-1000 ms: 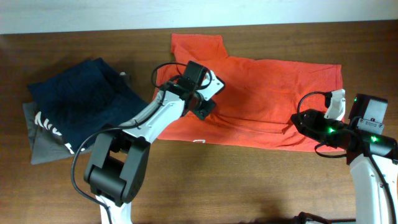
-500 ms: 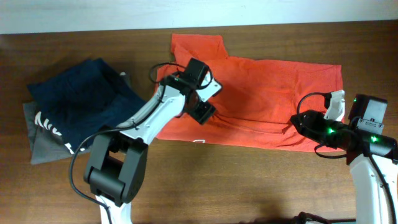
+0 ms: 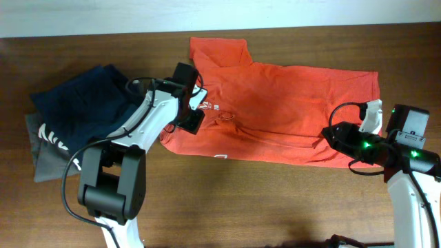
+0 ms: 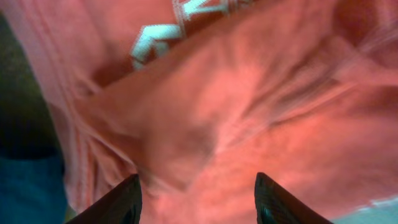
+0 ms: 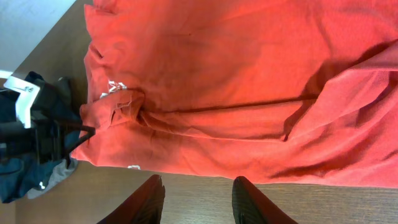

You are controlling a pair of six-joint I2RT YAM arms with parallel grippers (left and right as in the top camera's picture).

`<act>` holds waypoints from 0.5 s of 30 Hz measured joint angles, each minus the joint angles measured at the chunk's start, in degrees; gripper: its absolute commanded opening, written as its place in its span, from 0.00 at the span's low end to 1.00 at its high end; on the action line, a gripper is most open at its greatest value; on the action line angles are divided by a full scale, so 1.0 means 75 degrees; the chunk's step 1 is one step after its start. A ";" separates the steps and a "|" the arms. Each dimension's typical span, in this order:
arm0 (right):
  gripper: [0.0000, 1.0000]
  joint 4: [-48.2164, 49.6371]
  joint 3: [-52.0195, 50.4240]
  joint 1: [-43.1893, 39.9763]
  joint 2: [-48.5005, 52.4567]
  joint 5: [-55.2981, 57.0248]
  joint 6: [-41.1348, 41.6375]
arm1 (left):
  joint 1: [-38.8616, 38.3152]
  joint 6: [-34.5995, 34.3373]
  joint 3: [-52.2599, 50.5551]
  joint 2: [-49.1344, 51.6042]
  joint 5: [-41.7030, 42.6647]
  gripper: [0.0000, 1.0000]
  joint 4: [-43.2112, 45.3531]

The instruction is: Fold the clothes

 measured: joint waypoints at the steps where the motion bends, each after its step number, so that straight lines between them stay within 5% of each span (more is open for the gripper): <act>1: 0.41 0.0000 0.0000 0.0000 0.0000 -0.0003 -0.0003 | 0.0015 0.0000 -0.0082 0.0000 -0.0003 0.53 0.0131; 4: 0.41 -0.0003 0.0000 0.0000 0.0000 0.0000 0.0000 | 0.0012 -0.0015 -0.0291 0.0000 -0.0003 0.38 0.0425; 8: 0.41 -0.0015 0.0000 0.0000 0.0000 -0.0003 -0.0003 | -0.0009 -0.0032 -0.0335 0.0000 0.0000 0.01 0.0525; 15: 0.41 -0.0044 0.0000 0.0000 0.0000 -0.0003 0.0000 | -0.0006 0.0000 -0.0326 0.0000 -0.0003 0.01 0.0364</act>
